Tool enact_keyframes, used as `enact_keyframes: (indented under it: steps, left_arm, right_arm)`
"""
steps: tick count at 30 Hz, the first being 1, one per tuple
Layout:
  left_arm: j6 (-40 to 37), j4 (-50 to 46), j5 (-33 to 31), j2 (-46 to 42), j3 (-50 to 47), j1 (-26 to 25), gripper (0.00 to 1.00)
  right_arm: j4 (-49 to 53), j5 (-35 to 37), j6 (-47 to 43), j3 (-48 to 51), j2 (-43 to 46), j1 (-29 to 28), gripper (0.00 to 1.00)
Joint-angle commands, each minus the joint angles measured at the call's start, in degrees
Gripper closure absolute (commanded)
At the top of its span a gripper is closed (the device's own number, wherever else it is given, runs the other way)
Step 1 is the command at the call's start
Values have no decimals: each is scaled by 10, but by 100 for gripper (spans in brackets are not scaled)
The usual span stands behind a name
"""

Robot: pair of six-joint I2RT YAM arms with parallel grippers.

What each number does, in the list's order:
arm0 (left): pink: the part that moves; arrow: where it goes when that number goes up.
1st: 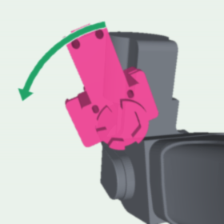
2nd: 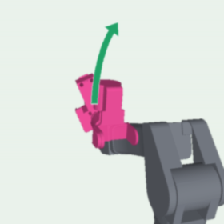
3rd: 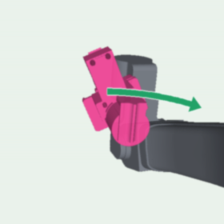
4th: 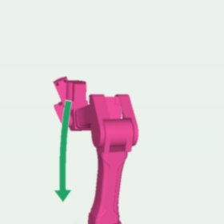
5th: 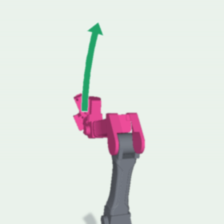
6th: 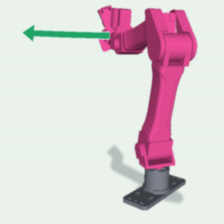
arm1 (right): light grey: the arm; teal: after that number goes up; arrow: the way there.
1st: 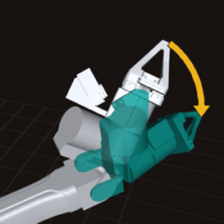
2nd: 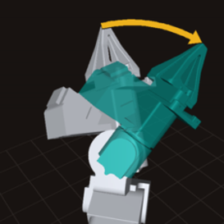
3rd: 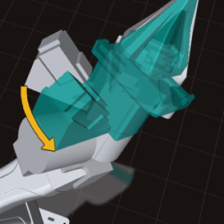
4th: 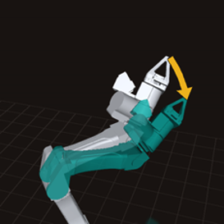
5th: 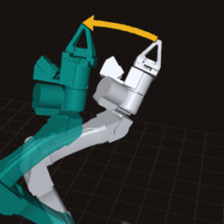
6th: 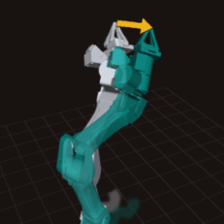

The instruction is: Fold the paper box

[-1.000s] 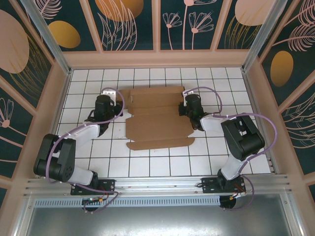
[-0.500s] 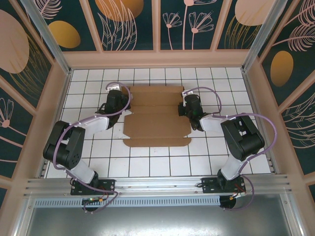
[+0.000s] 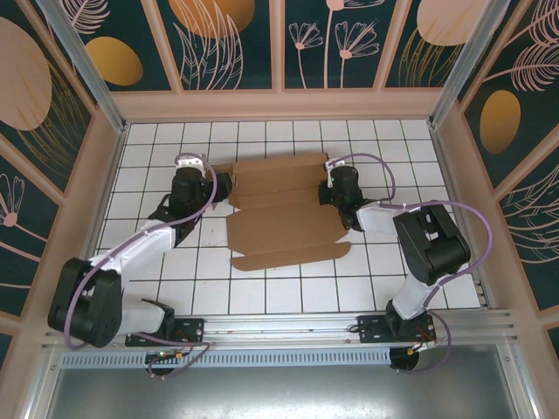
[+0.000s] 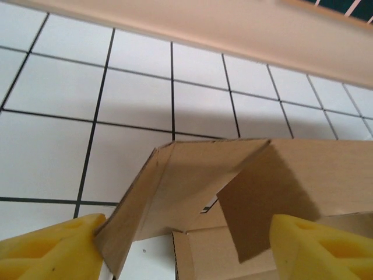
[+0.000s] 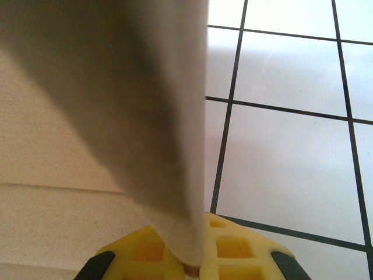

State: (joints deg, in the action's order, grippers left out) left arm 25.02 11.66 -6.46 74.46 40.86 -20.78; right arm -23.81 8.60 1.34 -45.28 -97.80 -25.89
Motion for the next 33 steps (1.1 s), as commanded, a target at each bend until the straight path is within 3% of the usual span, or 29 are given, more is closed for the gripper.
enact_keyframes:
  steps: [1, 4, 7, 11, 15, 20, 24, 27, 33]
  left_arm:
    - [-17, -35, -7, -55, -3, 5, 26]
    - [-29, -15, -19, -107, -20, 7, 26]
    - [-46, 10, -76, -131, -32, 26, 17]
    - [-24, -9, -93, -50, 12, 119, 17]
    - [-42, -27, -78, 66, 80, 145, 20]
    - [-49, -36, 5, 166, 132, 195, 26]
    - [-72, -59, 132, 211, 162, 208, 32]
    - [-41, -45, 205, 209, 134, 205, 38]
    - [-4, -19, 243, 147, 47, 183, 38]
  right_arm:
    - [11, -11, -7, -7, 4, 5, 94]
    - [7, -15, -7, -1, 8, 5, 94]
    - [3, -18, -8, 4, 9, 5, 94]
    - [3, -22, -9, 4, 10, 5, 94]
    - [7, -24, -10, 4, 13, 5, 94]
    - [11, -26, -9, 3, 14, 5, 94]
    - [12, -30, -11, 2, 13, 4, 94]
    - [12, -28, -11, 0, 9, 3, 94]
    - [11, -31, -8, -3, 6, 2, 94]
